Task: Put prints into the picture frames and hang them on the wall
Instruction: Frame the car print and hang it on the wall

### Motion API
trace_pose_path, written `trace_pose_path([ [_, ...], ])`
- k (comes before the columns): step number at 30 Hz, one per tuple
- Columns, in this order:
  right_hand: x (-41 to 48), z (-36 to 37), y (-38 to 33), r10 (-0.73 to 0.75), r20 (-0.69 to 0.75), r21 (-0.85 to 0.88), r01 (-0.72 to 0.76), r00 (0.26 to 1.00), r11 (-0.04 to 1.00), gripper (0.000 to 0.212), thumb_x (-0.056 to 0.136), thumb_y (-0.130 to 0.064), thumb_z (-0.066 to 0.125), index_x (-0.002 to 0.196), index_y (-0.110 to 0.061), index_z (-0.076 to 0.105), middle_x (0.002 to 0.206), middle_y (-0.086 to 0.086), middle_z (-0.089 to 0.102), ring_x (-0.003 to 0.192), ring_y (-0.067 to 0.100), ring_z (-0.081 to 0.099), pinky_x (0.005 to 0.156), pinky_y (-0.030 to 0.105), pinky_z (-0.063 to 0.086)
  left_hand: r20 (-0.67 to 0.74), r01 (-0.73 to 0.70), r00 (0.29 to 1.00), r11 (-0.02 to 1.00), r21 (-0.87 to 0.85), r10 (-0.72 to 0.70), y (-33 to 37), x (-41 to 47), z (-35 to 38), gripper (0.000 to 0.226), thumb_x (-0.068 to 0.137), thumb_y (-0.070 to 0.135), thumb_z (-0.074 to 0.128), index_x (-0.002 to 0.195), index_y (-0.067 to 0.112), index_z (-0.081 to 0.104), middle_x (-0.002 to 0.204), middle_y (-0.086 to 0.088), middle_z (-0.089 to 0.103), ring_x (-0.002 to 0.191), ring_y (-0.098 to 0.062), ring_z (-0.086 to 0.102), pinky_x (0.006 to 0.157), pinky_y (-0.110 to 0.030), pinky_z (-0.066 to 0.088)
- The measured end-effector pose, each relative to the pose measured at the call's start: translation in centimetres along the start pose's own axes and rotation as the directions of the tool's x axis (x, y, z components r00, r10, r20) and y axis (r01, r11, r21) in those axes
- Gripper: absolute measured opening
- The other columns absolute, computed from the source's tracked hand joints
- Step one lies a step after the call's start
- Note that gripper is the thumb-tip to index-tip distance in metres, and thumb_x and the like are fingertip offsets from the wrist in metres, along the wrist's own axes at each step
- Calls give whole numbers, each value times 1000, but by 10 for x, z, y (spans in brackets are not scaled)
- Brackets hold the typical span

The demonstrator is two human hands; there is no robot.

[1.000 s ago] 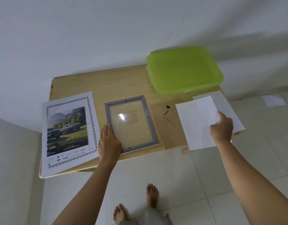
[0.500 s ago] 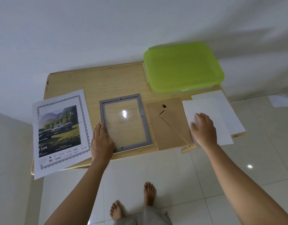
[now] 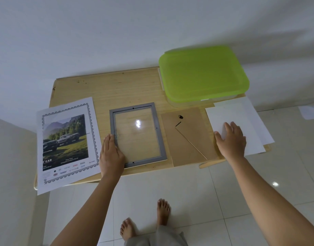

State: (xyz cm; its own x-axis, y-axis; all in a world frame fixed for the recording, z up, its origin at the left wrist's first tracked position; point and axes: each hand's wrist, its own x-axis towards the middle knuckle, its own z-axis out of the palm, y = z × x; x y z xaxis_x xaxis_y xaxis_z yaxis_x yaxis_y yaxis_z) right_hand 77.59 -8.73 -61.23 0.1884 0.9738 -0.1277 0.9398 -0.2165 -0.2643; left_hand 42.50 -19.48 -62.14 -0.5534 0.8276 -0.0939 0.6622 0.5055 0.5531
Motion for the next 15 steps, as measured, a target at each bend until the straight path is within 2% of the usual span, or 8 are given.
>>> trace_pose_path([
  [9, 9, 1, -12, 13, -18, 28, -13, 1000, 1000, 48, 91, -31, 50, 133, -8, 41, 145, 15, 32, 135, 32, 26, 108, 53, 25, 16, -23, 1000, 1000, -1, 23, -2, 2, -5, 46, 96, 15, 40, 141, 13, 34, 149, -3, 34, 138, -20, 29, 111, -42, 27],
  [12, 9, -2, -14, 9, -55, 73, -5, 998, 997, 42, 88, -26, 55, 124, -5, 48, 134, 19, 40, 124, 36, 37, 99, 48, 36, 20, -38, 999, 999, -1, 38, -4, 4, -7, 46, 95, 14, 41, 140, 14, 35, 147, -4, 36, 136, -21, 32, 111, -43, 29],
  [15, 7, -6, -20, 17, -47, 96, -13, 999, 995, 35, 88, -21, 54, 118, -3, 51, 129, 18, 42, 119, 37, 38, 90, 45, 40, 19, -49, 999, 999, -9, 49, -3, 5, -9, 46, 93, 12, 42, 139, 12, 38, 145, -5, 39, 134, -21, 34, 111, -43, 30],
])
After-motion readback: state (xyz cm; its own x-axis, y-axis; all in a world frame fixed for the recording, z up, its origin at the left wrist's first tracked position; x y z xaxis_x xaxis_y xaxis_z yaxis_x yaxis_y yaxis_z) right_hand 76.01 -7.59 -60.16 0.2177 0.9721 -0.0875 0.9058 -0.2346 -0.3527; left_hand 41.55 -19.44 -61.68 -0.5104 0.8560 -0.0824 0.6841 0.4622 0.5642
